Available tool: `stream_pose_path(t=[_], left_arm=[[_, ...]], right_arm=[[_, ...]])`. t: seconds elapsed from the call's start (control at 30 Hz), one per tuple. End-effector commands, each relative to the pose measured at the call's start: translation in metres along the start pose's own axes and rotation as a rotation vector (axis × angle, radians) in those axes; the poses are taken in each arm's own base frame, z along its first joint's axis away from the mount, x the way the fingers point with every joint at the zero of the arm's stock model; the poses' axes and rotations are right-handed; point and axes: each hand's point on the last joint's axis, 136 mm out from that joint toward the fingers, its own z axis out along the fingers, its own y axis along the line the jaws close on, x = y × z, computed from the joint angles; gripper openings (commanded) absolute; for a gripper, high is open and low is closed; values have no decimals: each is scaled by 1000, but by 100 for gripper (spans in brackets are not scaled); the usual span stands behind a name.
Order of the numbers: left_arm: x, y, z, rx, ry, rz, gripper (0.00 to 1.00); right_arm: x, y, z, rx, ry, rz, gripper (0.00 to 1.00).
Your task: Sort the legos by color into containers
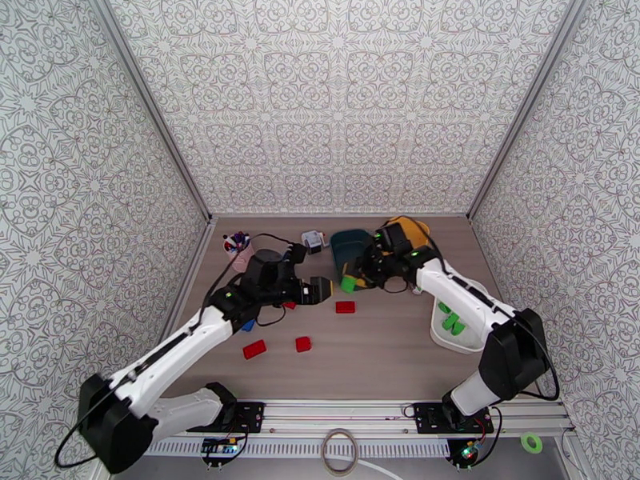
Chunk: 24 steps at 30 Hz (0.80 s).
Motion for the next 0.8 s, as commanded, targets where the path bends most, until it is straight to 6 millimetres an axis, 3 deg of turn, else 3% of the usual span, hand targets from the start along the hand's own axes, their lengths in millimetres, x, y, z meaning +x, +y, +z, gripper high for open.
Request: stream_pose_path(t=[0.0,0.17,0.33,0.43,0.57,0.77], left_arm=[[-5,38,-26,-179,-114,-72,99],[3,92,-47,-160,-158,-418,99],[15,128,-75,-383,-190,-444,95],[26,151,-96,-571,-172,-469,93],[45,176,-120,-790,-105,-504,87],[71,206,-132,-931,30,-550,82]], right_arm=[[-22,-46,-42,135,-81,10,22],[-48,-124,-110,262,-219,142,22],[-47,-195,-159,430,-291,279,22],[-40,-224,-170,493,-300,342,23],[-30,-246,-172,552,-295,379,27],[-25,-255,-170,578,-298,389,57]])
